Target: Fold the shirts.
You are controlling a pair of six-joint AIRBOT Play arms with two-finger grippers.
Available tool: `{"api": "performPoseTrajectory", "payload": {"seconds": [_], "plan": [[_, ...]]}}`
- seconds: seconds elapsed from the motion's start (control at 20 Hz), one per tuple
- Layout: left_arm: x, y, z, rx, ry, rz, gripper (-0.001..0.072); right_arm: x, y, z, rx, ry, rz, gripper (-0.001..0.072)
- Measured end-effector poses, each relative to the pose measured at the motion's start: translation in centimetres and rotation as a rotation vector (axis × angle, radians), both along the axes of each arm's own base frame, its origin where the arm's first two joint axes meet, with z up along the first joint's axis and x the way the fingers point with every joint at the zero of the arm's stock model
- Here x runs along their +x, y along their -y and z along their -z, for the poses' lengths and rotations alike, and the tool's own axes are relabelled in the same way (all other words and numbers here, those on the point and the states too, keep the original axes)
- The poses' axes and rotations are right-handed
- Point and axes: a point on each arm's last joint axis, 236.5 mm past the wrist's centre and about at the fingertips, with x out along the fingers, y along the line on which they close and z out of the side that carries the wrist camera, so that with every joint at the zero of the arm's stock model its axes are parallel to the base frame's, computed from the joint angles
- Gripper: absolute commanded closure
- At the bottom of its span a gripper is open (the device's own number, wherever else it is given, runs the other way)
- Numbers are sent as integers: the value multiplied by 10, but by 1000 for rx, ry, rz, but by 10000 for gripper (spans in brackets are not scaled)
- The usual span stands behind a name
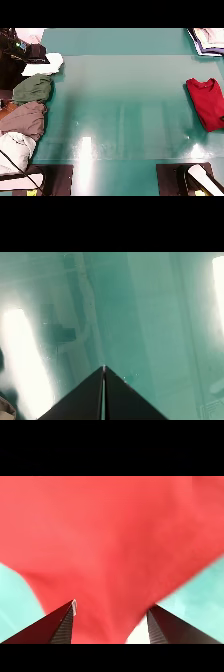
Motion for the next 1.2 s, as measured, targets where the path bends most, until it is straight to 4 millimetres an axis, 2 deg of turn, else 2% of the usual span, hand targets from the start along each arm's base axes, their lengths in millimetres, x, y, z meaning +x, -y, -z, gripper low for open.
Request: {"api": "performPoseTrajectory", "payload": {"seconds": [0.1, 0.2, 0.3, 0.35, 0.4, 0.5, 0.55, 0.6, 0.65, 0.7, 0.8, 0.95, 1.05, 1.2], "plan": [[0, 0, 0, 1, 1, 2, 682, -22, 8, -7, -33, -110, -28, 203], [0, 0, 0, 2, 2, 4, 683, -33, 13, -20, -57, -169, -39, 203], [0, 0, 0, 3, 2, 5, 683, -24, 6, -33, -50, -163, -71, 204], [0, 0, 0, 3, 4, 5, 682, -12, -6, -39, -29, -141, -103, 204], [1, 0, -1, 3, 7, 5, 682, 1, -22, -44, -1, -114, -147, 205], [3, 0, -2, 2, 16, 3, 682, 32, -68, -52, 67, -57, -274, 207], [3, 0, -2, 2, 19, 2, 683, 47, -95, -56, 93, -35, -355, 261], [4, 0, -2, 1, 23, 1, 682, 59, -123, -60, 114, -18, -435, 453], [5, 0, -3, 1, 27, -1, 682, 68, -152, -62, 130, -7, -524, 587], [6, 0, -3, 1, 31, -2, 682, 74, -179, -64, 139, -2, -605, 647], [9, 0, -5, -2, 44, -6, 683, 78, -231, -67, 156, 5, -766, 696], [14, -1, -8, -4, 66, -13, 683, 71, -293, -70, 167, 8, -959, 697], [16, -1, -10, -6, 78, -17, 682, 65, -320, -71, 169, 8, -1046, 697], [20, -1, -12, -9, 96, -23, 682, 55, -344, -72, 174, 5, -1127, 697]]}}
